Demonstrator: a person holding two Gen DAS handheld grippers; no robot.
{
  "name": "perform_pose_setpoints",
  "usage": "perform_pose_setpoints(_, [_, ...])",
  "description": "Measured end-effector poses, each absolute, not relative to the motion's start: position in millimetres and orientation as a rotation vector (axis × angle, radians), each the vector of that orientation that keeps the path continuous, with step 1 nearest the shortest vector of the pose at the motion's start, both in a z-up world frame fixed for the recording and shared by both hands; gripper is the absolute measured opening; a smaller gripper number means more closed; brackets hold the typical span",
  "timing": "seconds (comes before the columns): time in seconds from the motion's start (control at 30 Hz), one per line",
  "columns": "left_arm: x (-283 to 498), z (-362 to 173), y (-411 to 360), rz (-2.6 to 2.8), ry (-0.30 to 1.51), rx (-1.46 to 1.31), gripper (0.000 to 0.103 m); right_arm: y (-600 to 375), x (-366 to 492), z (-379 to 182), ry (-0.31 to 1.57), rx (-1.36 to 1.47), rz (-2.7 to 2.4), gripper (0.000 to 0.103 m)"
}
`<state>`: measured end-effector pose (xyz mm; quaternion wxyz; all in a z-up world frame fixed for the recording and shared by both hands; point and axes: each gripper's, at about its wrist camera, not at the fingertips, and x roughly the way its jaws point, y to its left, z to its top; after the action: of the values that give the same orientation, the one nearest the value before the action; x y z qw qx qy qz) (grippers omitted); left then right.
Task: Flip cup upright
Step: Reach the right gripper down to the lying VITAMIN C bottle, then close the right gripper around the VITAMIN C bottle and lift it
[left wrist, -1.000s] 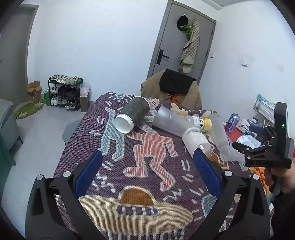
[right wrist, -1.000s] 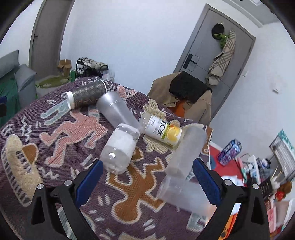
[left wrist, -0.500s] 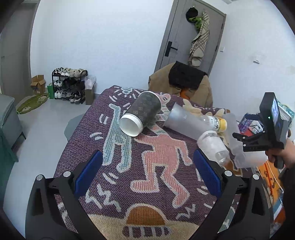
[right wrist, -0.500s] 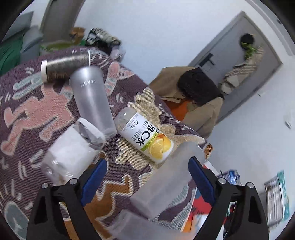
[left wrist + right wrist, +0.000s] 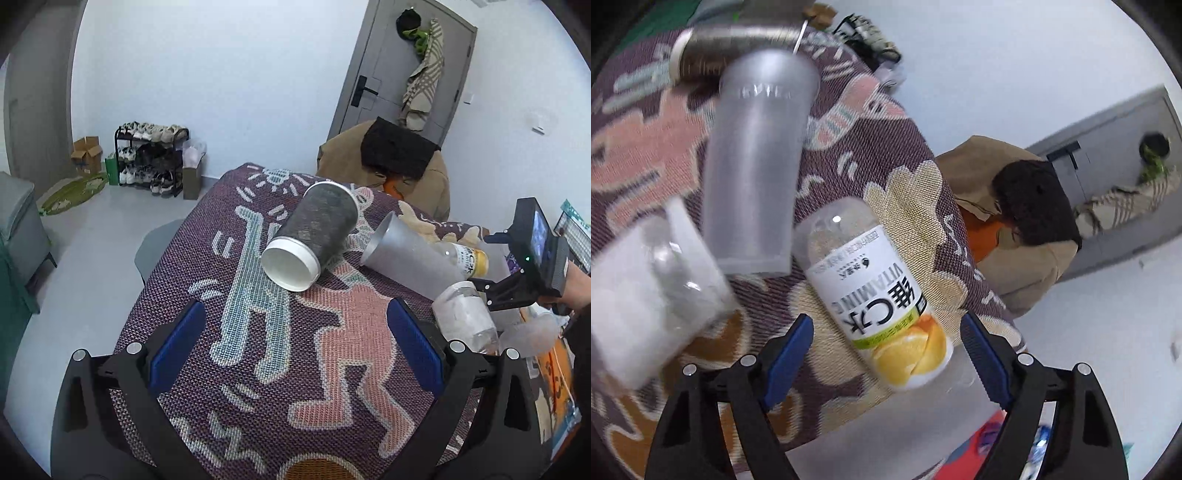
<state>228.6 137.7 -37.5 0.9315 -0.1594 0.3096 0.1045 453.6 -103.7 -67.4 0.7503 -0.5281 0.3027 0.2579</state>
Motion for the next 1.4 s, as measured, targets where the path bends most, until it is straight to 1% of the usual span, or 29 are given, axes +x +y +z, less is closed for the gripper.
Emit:
perform_pose_setpoints(0.23, [236.8,-49.0,144.1,0.215,0.657,-0.339,0.098,-95.5,478.9,-95.2,0.682,-1.29,0.579,0.079])
perform_pose_setpoints(0.27, [236.8,-50.0,145.1,0.218,0.658,-0.34,0.098,-94.5,482.0,-98.0,0.683,-1.302,0.579,0.077])
perform_pose_setpoints(0.33, [236.9,-52.1,147.9,0.227,0.663,-0.344,0.098,-92.9,487.6,-104.5,0.692,-1.332,0.574,0.07])
perform_pose_setpoints(0.5, [233.6,-52.9,147.6,0.233,0.665,-0.345,0.098,-88.4,486.2,-103.1,0.659,-1.37,0.588,0.066])
perform_pose_setpoints(0.67, [222.8,-45.8,147.7,0.238,0.648,-0.346,0.097,-92.8,467.9,-73.6,0.602,-1.358,0.601,0.061])
perform_pose_setpoints(0.93, [191.8,-28.6,141.2,0.239,0.614,-0.347,0.097,-108.1,408.4,-25.0,0.569,-1.341,0.667,0.061])
perform_pose_setpoints(1.2, [153.9,-10.4,131.1,0.244,0.576,-0.338,0.098,-120.9,327.9,27.5,0.577,-1.186,0.883,0.061])
perform_pose_setpoints(1.4, [123.8,2.8,122.8,0.259,0.548,-0.326,0.098,-124.2,271.8,42.7,0.582,-1.106,1.045,0.061])
